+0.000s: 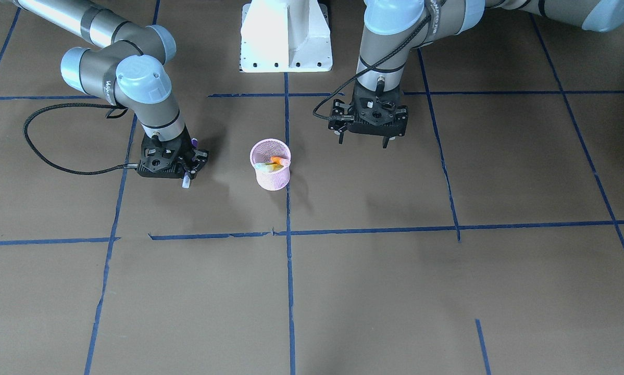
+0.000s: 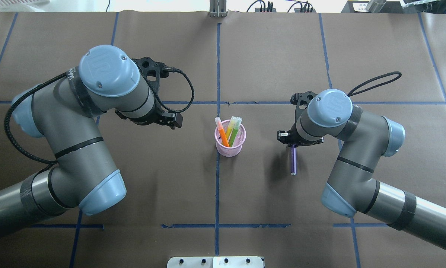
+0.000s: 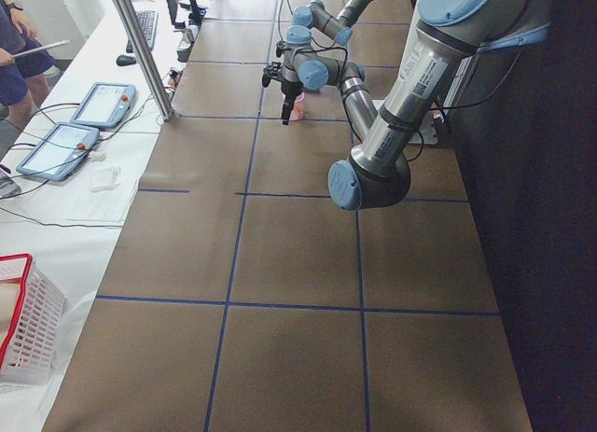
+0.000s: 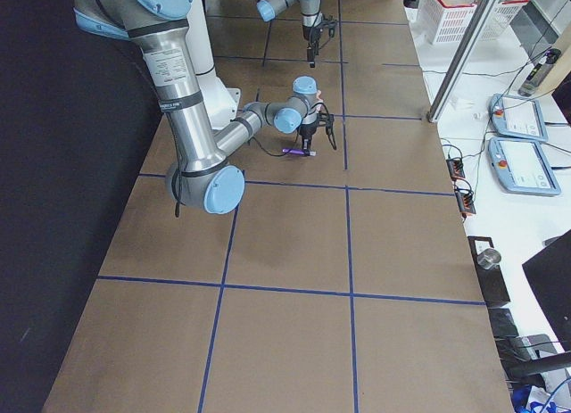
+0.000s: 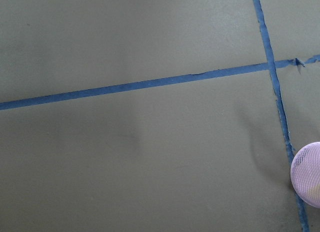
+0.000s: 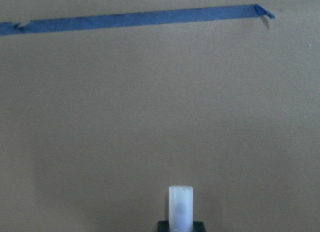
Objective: Collect pens into pen holder
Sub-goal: 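Lower the right gripper onto the purple marker and grasp it while the left gripper withdraws, then carry the purple marker with the right gripper and drop it into the pink cup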
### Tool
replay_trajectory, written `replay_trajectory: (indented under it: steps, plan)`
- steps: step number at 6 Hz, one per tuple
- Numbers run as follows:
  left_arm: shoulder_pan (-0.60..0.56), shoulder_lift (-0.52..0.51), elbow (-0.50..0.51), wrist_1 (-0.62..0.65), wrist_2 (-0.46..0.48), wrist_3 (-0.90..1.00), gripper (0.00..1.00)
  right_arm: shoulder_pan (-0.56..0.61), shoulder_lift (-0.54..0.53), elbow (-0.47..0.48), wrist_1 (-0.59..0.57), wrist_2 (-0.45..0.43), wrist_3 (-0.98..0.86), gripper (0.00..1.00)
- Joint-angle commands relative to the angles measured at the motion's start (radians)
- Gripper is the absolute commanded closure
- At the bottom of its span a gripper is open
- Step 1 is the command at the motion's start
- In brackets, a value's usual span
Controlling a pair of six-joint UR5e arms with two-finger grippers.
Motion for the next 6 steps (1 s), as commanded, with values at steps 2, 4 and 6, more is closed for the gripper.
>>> replay_trajectory:
  steps: [2, 4, 6]
  plan:
    - [0.000, 0.002, -0.001, 0.000, 0.002, 0.000, 0.00, 0.017, -0.001, 0.173, -0.003, -0.202, 0.004, 1.00]
    - [0.000, 0.002, 0.000, 0.000, 0.003, 0.000, 0.00, -0.003, 0.030, 0.240, -0.008, -0.492, 0.156, 1.00]
    - [0.000, 0.002, 0.008, -0.002, 0.002, 0.003, 0.00, -0.096, 0.123, 0.238, -0.131, -0.716, 0.285, 1.00]
